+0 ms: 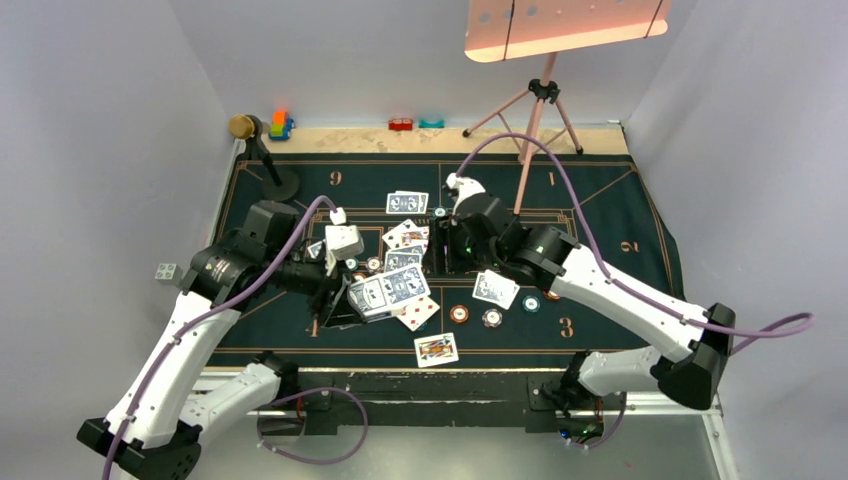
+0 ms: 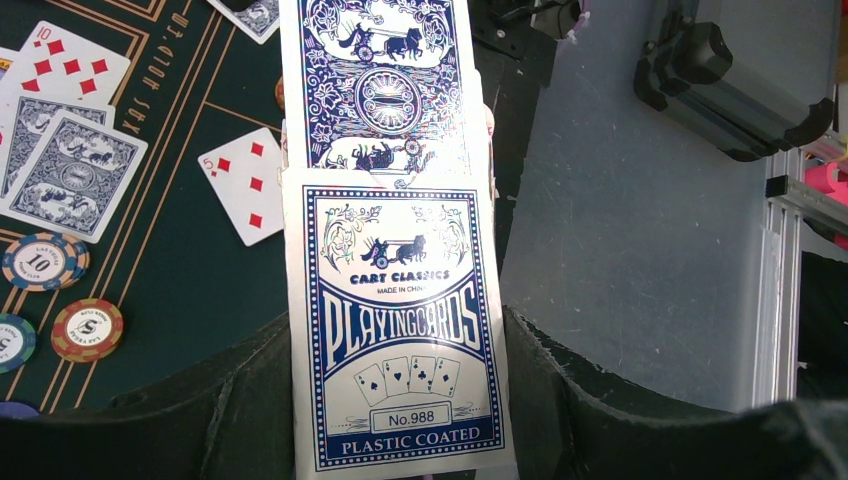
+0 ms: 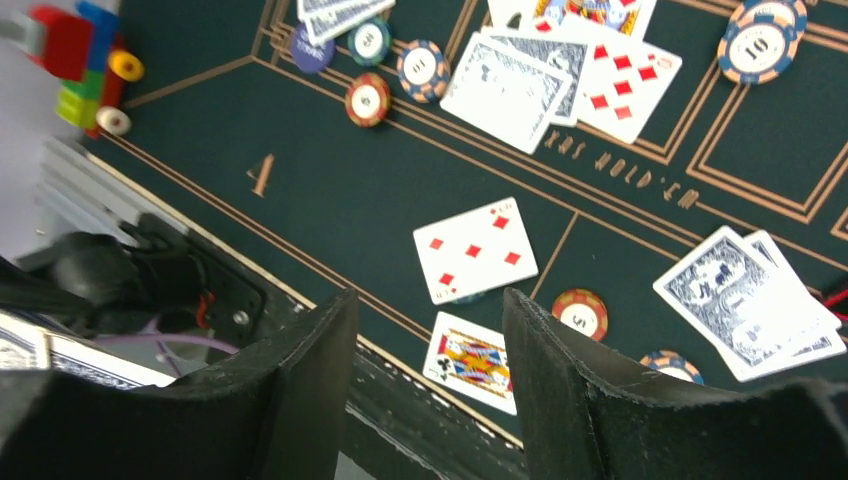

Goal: Distribute texas hold em gaming equipment

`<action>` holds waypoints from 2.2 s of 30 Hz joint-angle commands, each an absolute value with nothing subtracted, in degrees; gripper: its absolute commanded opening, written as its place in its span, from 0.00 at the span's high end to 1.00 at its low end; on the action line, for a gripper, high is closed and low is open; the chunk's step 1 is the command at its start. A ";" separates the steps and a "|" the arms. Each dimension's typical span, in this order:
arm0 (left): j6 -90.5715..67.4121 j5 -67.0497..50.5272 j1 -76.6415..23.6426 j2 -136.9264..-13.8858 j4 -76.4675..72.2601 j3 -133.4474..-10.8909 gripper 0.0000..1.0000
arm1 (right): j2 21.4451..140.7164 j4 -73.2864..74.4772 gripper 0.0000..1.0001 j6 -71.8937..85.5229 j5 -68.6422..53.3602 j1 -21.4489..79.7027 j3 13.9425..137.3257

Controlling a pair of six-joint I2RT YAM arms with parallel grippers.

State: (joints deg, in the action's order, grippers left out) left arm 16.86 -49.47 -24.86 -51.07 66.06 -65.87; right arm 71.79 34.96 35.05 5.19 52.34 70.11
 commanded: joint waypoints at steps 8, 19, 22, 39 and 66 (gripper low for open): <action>15.60 -48.34 -24.61 -51.21 62.79 -66.89 1.00 | 77.56 46.57 0.42 36.64 18.58 63.72 82.04; 15.76 -48.44 -24.60 -51.02 63.03 -66.95 1.00 | 84.05 49.26 0.42 37.44 19.51 67.58 89.08; 16.48 -48.32 -24.61 -50.87 63.29 -66.62 1.00 | 83.28 50.77 0.41 37.86 20.14 67.44 88.46; 16.00 -47.90 -24.61 -50.45 63.10 -67.84 1.00 | 61.79 11.13 0.13 47.45 -16.27 55.55 62.94; 15.19 -44.38 -24.61 -51.24 60.90 -69.16 0.71 | 75.47 -16.21 0.72 63.23 -35.81 55.63 56.07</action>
